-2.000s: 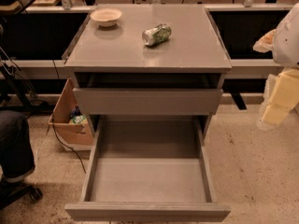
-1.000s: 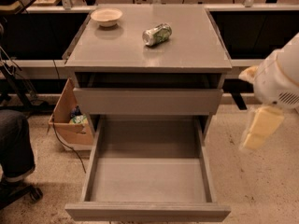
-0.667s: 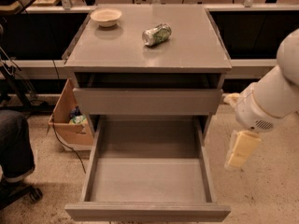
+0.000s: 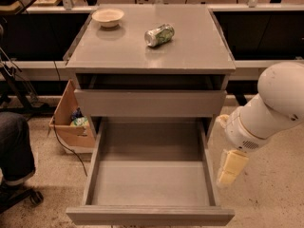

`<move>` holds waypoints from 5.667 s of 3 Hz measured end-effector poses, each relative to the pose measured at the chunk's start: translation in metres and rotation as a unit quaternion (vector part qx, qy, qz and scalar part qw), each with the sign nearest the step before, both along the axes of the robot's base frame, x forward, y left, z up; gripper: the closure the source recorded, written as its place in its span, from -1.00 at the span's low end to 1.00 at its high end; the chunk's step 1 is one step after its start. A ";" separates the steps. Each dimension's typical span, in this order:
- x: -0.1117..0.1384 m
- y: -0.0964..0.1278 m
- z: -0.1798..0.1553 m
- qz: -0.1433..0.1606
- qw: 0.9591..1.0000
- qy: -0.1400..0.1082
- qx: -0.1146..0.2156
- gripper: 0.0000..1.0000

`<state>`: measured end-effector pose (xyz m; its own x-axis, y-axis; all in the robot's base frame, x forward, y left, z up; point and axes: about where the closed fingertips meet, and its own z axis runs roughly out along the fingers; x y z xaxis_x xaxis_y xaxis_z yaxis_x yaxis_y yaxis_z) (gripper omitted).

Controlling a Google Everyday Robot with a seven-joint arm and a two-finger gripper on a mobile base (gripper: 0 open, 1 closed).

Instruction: Close middle drawer

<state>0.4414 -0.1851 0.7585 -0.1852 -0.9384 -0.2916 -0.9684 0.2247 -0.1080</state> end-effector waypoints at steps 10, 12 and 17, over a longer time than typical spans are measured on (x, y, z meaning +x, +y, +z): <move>0.051 0.091 -0.311 -0.010 0.979 -0.021 0.204 -0.17; 0.085 0.103 -0.287 0.007 0.975 -0.056 0.215 0.54; 0.068 0.093 -0.283 0.009 0.969 -0.058 0.240 1.00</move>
Offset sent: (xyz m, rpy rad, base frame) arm -0.0057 -0.0041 -0.1241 0.2054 0.0176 -0.0726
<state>0.5095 -0.0920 0.4757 -0.1096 -0.6920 -0.7135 -0.9601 0.2595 -0.1042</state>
